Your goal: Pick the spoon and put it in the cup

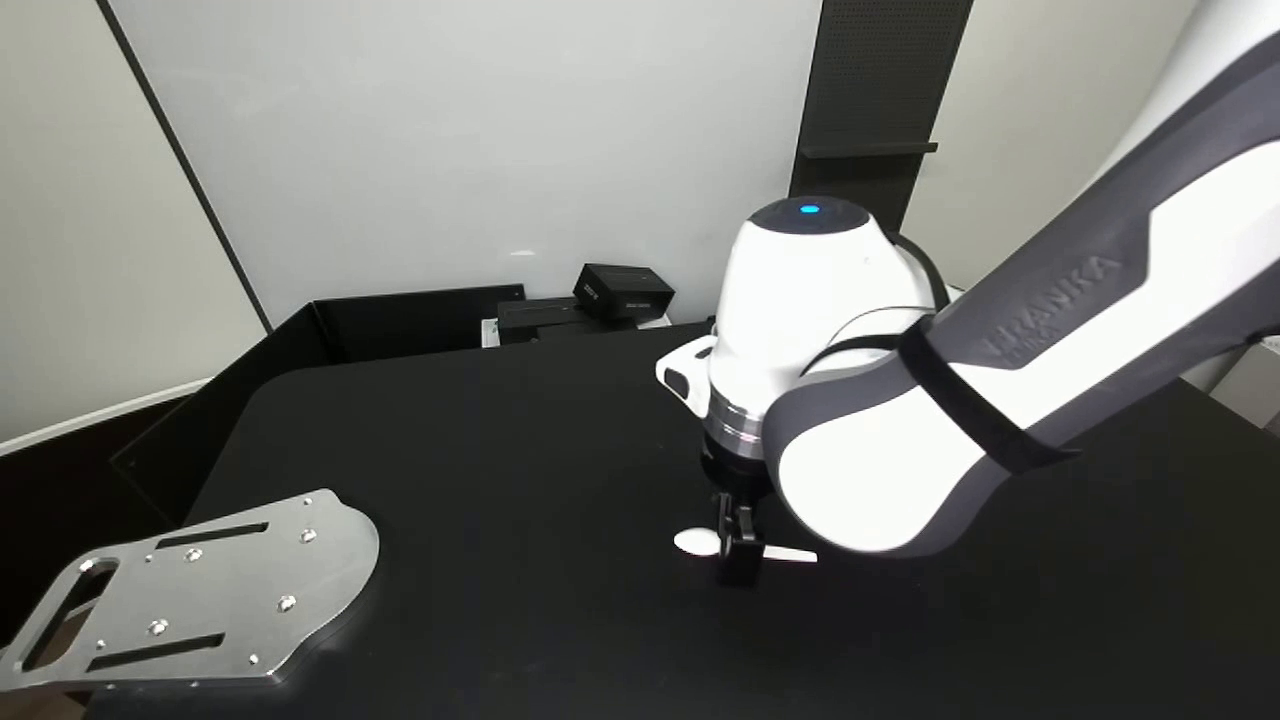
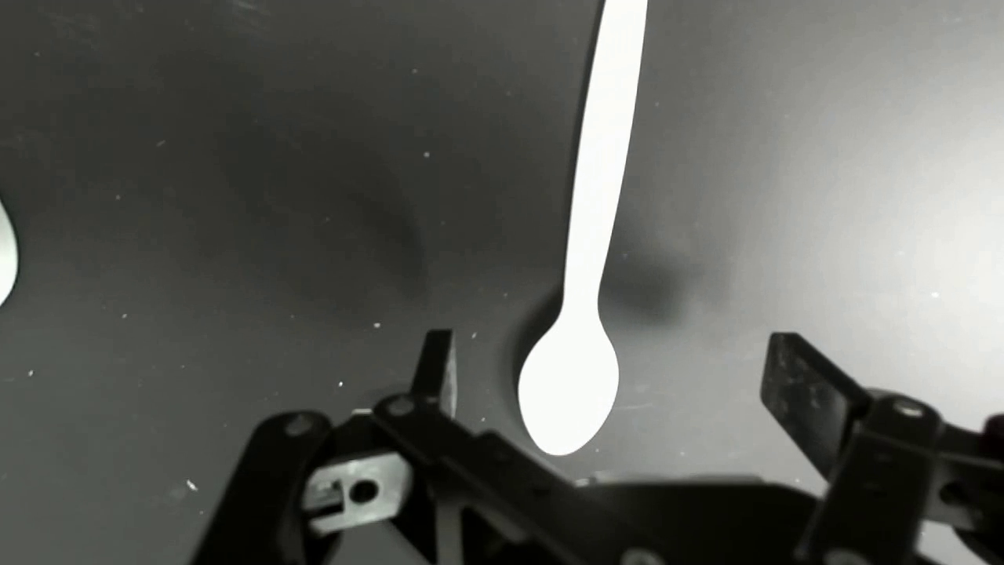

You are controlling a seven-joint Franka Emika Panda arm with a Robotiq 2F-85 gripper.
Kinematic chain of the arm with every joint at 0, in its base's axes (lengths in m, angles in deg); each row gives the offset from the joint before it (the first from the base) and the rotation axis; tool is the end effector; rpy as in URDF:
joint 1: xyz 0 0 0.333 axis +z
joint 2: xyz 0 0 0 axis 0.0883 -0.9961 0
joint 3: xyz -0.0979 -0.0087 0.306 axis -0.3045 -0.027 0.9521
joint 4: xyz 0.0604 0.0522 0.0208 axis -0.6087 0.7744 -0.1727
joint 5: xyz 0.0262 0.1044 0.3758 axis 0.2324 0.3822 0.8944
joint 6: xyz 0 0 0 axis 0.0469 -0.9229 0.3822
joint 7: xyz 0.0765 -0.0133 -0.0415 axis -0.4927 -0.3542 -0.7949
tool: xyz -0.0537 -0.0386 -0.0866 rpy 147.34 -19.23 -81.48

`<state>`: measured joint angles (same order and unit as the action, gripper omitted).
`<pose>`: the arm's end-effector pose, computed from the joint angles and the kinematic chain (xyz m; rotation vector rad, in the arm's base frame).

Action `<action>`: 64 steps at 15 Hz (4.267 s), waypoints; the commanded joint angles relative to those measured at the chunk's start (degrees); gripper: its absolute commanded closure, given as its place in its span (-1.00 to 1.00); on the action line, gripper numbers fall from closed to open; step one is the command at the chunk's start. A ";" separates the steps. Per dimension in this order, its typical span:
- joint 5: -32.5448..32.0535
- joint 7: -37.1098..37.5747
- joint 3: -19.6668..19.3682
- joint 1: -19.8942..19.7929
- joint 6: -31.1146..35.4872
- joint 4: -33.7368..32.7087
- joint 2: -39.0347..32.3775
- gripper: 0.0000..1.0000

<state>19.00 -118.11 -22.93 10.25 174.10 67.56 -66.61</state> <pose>0.5510 0.2891 0.0717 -2.5106 -1.8428 -0.1058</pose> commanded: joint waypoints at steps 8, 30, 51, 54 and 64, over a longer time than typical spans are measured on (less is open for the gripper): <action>-1.61 2.81 -0.43 0.58 -0.43 -3.67 -3.43 -0.37; -0.30 3.95 0.54 -3.02 -0.69 -0.46 7.88 0.86; 7.71 5.26 19.35 -30.55 37.85 7.94 11.26 0.86; 6.25 5.11 22.68 -34.33 39.68 6.85 7.80 0.86; 4.42 4.18 25.53 -36.06 39.99 2.39 0.67 0.86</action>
<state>25.14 -113.91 -0.33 -23.54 212.91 72.55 -62.15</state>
